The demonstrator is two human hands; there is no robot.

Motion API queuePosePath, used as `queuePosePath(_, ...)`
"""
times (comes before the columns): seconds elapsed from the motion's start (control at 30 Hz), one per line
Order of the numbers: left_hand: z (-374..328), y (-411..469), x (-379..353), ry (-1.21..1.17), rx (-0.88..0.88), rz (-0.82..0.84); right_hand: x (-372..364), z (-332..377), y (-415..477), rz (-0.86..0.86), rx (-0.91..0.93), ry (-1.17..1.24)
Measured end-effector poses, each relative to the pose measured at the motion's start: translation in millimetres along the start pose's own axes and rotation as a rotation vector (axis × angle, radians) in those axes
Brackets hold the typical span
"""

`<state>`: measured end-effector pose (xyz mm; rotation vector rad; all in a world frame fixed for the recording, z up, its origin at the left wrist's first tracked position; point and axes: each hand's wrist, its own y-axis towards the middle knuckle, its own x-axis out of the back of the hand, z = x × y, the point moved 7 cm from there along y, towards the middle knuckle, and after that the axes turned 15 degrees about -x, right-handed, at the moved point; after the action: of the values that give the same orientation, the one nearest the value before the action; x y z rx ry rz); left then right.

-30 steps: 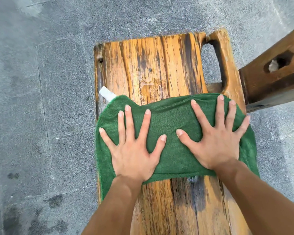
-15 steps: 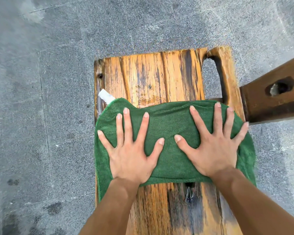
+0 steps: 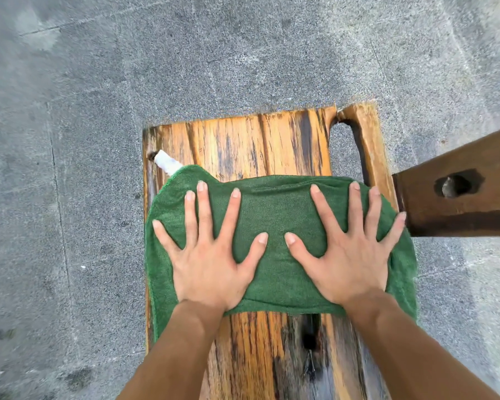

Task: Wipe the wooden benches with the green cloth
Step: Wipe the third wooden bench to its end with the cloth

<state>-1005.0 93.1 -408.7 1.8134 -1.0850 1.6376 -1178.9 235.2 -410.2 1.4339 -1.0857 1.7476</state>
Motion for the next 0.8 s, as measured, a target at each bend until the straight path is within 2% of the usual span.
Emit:
queuePosePath(0.5, 11, 50, 12, -0.004, 0.023, -0.011, 8, 18, 48, 0.01, -0.007, 0.02)
queuePosePath(0.8, 21, 73, 16, -0.029, 0.071, -0.061, 10, 40, 96, 0.071, 0.017, 0.148)
